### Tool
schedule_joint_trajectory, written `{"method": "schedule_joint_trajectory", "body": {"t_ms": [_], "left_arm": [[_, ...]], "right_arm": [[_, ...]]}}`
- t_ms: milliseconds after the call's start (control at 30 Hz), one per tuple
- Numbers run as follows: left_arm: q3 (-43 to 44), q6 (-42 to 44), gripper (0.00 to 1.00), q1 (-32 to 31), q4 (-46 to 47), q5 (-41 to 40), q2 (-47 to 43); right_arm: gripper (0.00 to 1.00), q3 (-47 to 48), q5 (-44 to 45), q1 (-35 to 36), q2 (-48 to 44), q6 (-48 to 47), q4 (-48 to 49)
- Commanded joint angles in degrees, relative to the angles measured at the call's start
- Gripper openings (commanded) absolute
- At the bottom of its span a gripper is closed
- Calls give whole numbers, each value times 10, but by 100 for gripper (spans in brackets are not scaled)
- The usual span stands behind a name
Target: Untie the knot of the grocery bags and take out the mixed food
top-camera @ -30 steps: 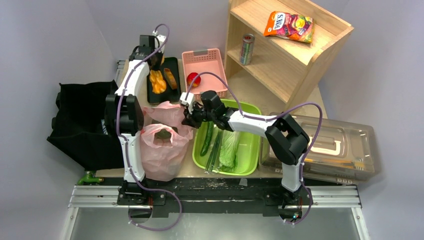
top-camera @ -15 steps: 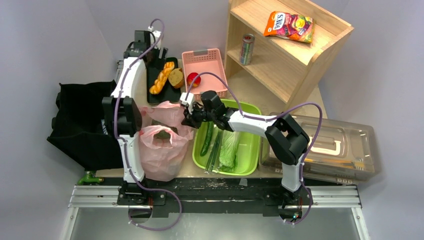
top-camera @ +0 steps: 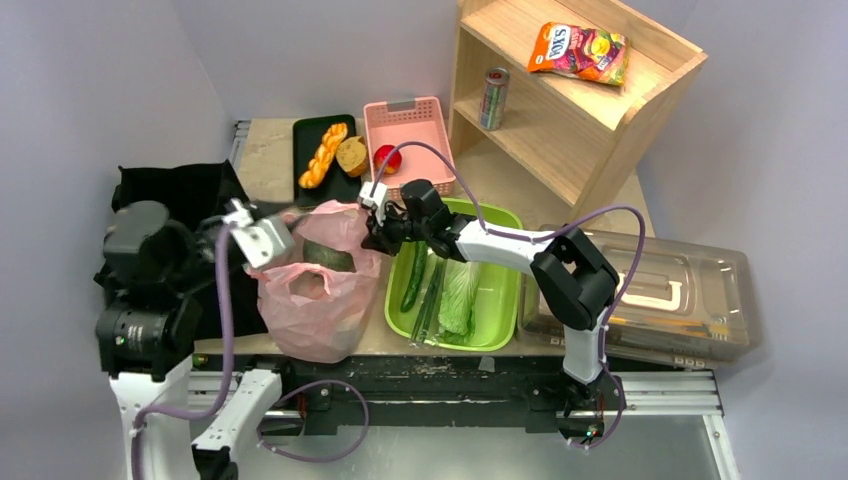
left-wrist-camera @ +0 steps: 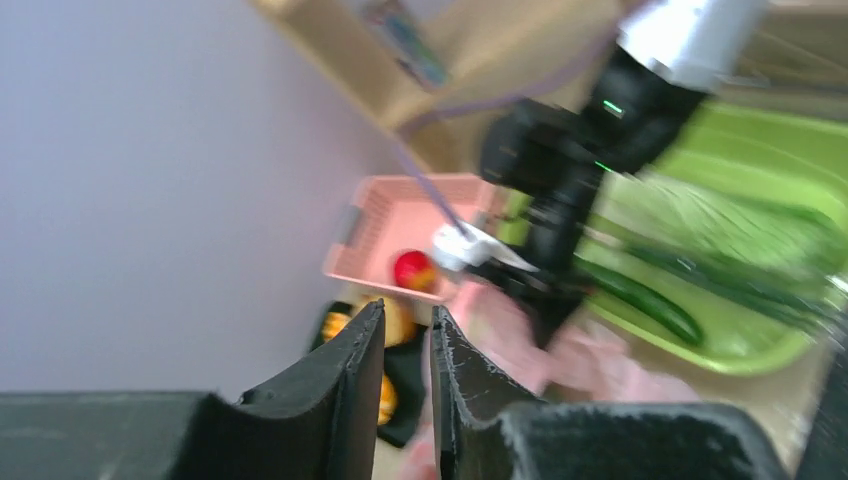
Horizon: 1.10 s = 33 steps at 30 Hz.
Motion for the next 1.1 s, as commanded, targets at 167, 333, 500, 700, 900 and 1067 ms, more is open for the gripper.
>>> {"method": "schedule_joint_trajectory", "body": {"t_ms": [167, 333, 500, 700, 900, 1067], "left_arm": [[-205, 144, 18, -95, -189, -152, 79], [-348, 239, 17, -145, -257, -181, 32], [-405, 220, 17, -268, -317, -117, 10], [-410, 160, 24, -332, -253, -129, 4], [-418, 22, 24, -295, -91, -237, 54], [-455, 89, 17, -194, -52, -251, 55]], "right_arm": [[0, 39, -8, 4, -35, 17, 4], [0, 37, -3, 4, -42, 22, 6], [0, 54, -3, 4, -34, 30, 9], [0, 45, -9, 4, -37, 30, 12], [0, 34, -11, 4, -45, 27, 15], [0, 32, -20, 4, -50, 26, 17]]}}
